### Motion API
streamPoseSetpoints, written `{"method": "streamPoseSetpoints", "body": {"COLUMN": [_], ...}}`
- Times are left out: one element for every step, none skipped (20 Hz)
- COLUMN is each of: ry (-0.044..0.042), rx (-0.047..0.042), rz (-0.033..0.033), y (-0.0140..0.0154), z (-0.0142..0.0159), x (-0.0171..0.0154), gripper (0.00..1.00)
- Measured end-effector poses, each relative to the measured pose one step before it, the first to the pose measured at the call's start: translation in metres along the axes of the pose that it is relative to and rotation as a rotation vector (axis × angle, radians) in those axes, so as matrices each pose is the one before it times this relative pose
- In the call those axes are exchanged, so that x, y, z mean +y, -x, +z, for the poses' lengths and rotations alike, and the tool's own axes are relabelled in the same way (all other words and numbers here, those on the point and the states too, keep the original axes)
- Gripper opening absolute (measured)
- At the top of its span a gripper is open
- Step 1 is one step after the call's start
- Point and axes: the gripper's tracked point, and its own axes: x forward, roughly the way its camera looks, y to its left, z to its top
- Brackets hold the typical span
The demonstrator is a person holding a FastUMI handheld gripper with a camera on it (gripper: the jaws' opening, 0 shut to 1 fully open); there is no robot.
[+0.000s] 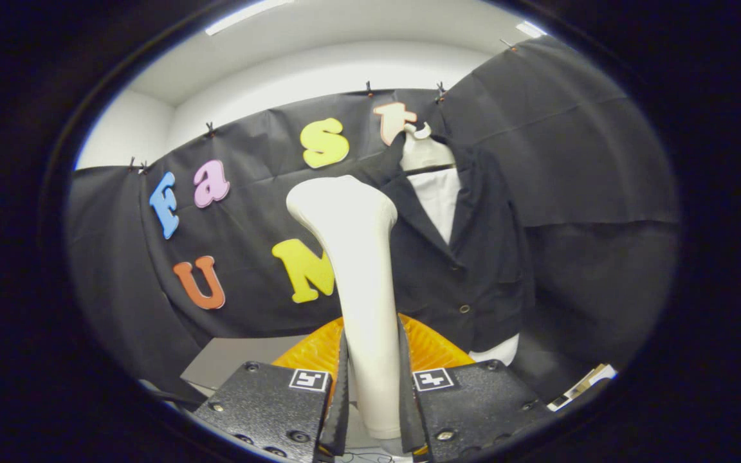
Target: Iron the clothes twice with a garment steamer, once on the left side and once on the right side.
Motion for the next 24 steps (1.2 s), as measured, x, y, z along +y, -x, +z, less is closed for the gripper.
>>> {"method": "streamPoseSetpoints", "body": {"ry": [0.00554,0.00433,0.00430,0.00017,0.00280,0.00128,-0.00360,0.00120,0.00125,0.00280,0.00041,0.00220,-0.00200,0.00217,-0.00588,-0.00671,-0.00660,-0.00566,0.00120,-0.00420,0.00297,0.01107,0.00961,0.00303], "rx": [-0.02916,-0.02626,-0.02304,-0.02349,-0.02147,-0.01910,-0.01767,-0.01622,-0.01431,-0.01347,-0.01373,-0.01440,-0.01724,-0.00756,-0.00326,-0.00047,0.00451,0.00217,0.00578,0.00154,-0.00244,-0.00646,-0.00810,-0.00275], "rz": [-0.01772,-0.01730,-0.01135,-0.00557,-0.00395,-0.00358,-0.00152,0.00272,0.00270,0.00311,0.00247,0.00420,0.00904,0.01075,0.01692,0.01908,0.01724,0.01408,0.01160,0.01162,0.00677,-0.00212,-0.00524,-0.00363], "y": [-0.00025,-0.00262,-0.00346,-0.00392,-0.00430,-0.00686,-0.00678,-0.00847,-0.00837,-0.00884,-0.01004,-0.00997,-0.01038,-0.01195,-0.01038,-0.01191,-0.01063,-0.01302,-0.01081,-0.00914,-0.00697,-0.00660,-0.00500,-0.00237], "z": [0.00903,0.00818,0.00831,0.00819,0.00658,0.00460,0.00416,0.00340,0.00206,0.00133,0.00294,0.00247,0.00347,0.00063,0.00173,0.00151,-0.00085,0.00049,-0.00109,0.00074,0.00140,0.00002,0.00049,-0.00067], "x": [-0.01245,-0.01130,-0.00941,-0.00799,-0.00621,-0.00585,-0.00415,-0.00349,-0.00164,-0.00139,-0.00077,-0.00075,0.00092,0.00172,0.00215,0.00337,0.00153,0.00081,0.00138,0.00173,0.00226,0.00038,0.00119,0.00315], "gripper": [0.35,0.35,0.34,0.34,0.34,0.34,0.35,0.34,0.34,0.35,0.35,0.35,0.34,0.34,0.34,0.35,0.35,0.35,0.35,0.35,0.35,0.35,0.35,0.35]}}
